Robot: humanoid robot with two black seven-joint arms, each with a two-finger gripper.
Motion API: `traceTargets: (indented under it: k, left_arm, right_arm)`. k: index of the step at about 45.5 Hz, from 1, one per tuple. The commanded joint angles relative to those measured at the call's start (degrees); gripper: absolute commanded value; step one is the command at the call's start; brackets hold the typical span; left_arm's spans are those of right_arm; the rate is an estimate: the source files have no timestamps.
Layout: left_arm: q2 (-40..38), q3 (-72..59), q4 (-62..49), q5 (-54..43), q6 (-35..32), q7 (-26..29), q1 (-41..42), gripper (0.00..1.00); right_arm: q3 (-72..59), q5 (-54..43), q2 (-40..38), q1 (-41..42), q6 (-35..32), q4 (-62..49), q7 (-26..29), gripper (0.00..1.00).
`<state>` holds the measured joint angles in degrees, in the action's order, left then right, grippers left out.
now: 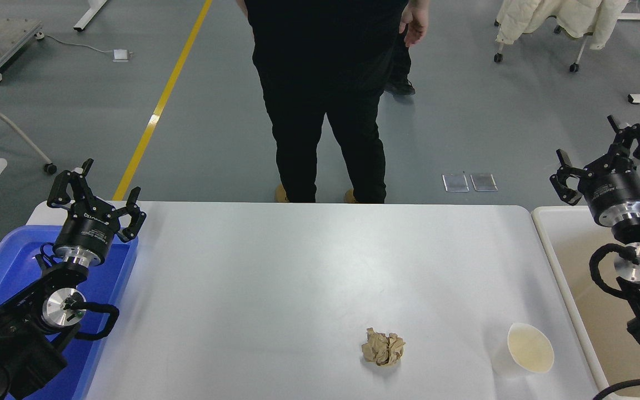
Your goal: Clean the table surface
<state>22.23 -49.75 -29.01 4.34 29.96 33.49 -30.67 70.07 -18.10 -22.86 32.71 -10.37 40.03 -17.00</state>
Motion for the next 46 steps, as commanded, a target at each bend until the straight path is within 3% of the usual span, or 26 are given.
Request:
traceTargets:
  k: [1,46]
  left_arm:
    - [0.0,0.0,0.0,0.1,-0.1,0.0,0.0,1.00]
    - [0.0,0.0,0.0,0.1,-0.1,0.0,0.0,1.00]
  right_arm:
    - [0.1,0.0,-0.3,-0.4,0.0,0.0,0.0,0.99]
    - [0.0,0.0,-0.1,0.2,0.0,-1.7,0.0,0.99]
